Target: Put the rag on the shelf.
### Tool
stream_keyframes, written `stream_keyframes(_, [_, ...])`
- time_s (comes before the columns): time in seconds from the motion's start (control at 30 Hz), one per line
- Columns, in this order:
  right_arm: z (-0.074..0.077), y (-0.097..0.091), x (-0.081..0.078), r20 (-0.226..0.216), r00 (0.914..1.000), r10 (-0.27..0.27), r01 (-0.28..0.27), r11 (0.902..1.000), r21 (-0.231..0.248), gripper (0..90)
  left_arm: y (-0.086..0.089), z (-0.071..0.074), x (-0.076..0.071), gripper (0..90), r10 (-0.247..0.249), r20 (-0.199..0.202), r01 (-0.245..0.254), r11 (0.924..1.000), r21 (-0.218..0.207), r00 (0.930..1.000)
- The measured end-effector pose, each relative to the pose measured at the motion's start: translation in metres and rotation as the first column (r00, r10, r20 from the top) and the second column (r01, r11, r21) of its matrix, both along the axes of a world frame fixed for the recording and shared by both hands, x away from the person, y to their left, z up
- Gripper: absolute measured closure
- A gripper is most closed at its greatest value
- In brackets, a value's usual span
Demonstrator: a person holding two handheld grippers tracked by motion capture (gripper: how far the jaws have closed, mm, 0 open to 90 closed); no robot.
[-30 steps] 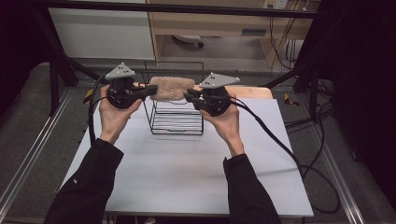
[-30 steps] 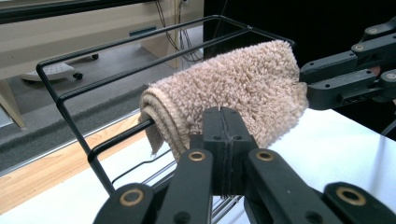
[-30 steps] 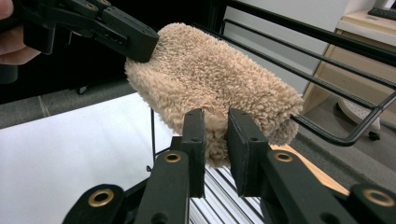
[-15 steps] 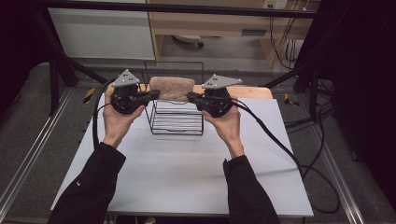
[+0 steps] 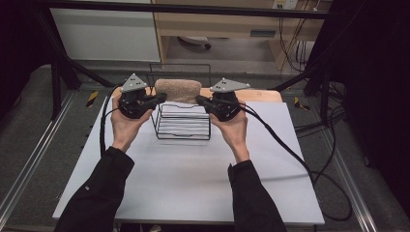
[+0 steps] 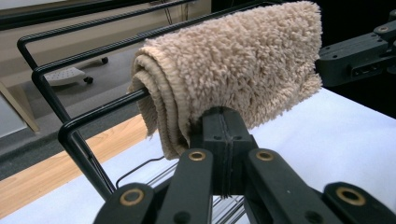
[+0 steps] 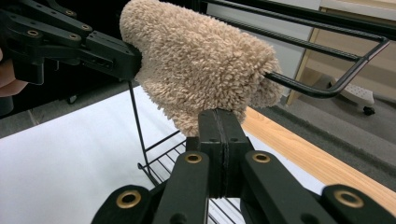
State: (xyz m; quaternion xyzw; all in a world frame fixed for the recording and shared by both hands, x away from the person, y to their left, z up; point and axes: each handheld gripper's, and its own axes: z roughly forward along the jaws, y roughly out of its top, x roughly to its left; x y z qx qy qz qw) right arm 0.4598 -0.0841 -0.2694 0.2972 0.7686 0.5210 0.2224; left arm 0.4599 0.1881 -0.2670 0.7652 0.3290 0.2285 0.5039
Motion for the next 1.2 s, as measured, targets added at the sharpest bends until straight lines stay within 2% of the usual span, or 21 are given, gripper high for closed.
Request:
stream_keyframes(0.2, [0.006, -0.004, -0.011, 0.004, 0.9999, 0.016, -0.017, 0.9997, 0.019, 82.6, 0.007, 0.004, -0.009, 88.6, -0.012, -0.004, 0.012, 0.9999, -0.007, 0.9999])
stream_keyframes(0.4, [0.011, -0.015, -0.018, -0.011, 0.9999, 0.011, -0.010, 0.9992, 0.039, 70.7, 0.013, 0.006, -0.018, 77.8, -0.007, -0.024, 0.008, 1.0000, 0.005, 0.9997])
stream_keyframes(0.57, [0.005, -0.027, -0.023, -0.040, 0.9992, 0.000, 0.002, 0.9983, 0.058, 59.7, 0.019, 0.001, -0.028, 67.5, -0.008, -0.043, 0.008, 0.9999, 0.015, 0.9990])
stream_keyframes(0.77, [-0.009, -0.045, -0.026, -0.071, 0.9973, -0.021, 0.026, 0.9972, 0.070, 44.5, 0.026, -0.016, -0.038, 53.7, -0.004, -0.056, 0.006, 0.9996, 0.028, 0.9984])
stream_keyframes(0.9, [-0.019, -0.056, -0.030, -0.084, 0.9958, -0.035, 0.041, 0.9966, 0.072, 34.8, 0.031, -0.031, -0.042, 44.3, -0.007, -0.078, 0.011, 0.9992, 0.040, 0.9969])
stream_keyframes(1.03, [-0.031, -0.066, -0.034, -0.088, 0.9949, -0.049, 0.054, 0.9969, 0.057, 23.0, 0.033, -0.046, -0.045, 33.9, -0.010, -0.101, 0.014, 0.9991, 0.039, 0.9948])
stream_keyframes(1.2, [-0.049, -0.076, -0.036, -0.111, 0.9918, -0.063, 0.067, 0.9972, 0.035, 15.0, 0.036, -0.065, -0.049, 24.8, -0.015, -0.133, 0.021, 0.9988, 0.045, 0.9911])
